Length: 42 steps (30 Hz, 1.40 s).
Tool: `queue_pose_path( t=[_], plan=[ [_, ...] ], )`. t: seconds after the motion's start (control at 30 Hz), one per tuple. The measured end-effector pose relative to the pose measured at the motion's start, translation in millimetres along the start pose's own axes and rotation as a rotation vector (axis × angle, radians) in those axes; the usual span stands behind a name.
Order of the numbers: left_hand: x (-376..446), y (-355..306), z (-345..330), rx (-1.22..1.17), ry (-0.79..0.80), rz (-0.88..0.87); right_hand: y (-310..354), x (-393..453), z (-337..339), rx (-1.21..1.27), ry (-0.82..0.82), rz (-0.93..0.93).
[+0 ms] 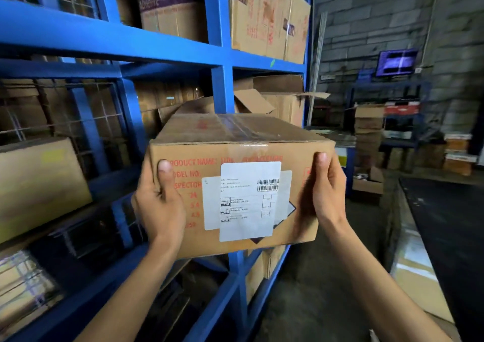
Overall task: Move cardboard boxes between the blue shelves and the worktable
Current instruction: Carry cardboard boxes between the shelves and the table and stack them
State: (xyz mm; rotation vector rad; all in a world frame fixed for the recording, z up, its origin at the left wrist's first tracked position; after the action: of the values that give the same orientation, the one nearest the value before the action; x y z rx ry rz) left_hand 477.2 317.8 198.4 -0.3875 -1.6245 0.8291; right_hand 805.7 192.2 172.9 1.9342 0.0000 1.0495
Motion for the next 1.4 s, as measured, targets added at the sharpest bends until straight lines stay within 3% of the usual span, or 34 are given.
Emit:
queue_pose_path(
  t=[0.33,0.73,0.8,1.03,1.23,1.4],
  plan=[
    [-118.8,-62.4,-176.5,-0.225,0.337,0.072,41.2,-6.9,229.3,-0.253,-0.243,0.015],
    [-308.8,-174.1,-351.8,-0.452,0.756,0.291,150.4,-75.0,463.9,-0.630,-0.640,0.089],
    [-342.7,-200.7,-367.1,-0.536,0.869,0.343,166.5,-94.3,488.3,-0.679,-0.712,0.098],
    [-456.0,-288.9,-425.6,-0.936,1.324,0.172,216.0,-174.3,556.6,-0.915,-1.020,0.111],
    [-555.3,-346.2,-449.5,-1.101,1.733,0.146,240.3,-250.6,575.7,-1.093,-1.271,0.125],
    [-616.2,-371.4,-459.9,-1.160,1.927,0.110,241.7,-292.6,574.1,-1.188,-1.452,0.219]
  ],
)
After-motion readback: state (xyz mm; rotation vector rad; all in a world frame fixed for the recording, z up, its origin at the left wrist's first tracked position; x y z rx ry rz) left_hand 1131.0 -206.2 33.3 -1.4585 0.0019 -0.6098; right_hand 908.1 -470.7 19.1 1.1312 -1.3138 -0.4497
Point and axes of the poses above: each hand's wrist, its own x-axis towards the middle knuckle, its own z-axis out of the back of the hand, y = z × x, the point moved 10 cm from there along x, towards the middle knuckle, and after that the axes turned 4 degrees about x, right-handed, at the moved point
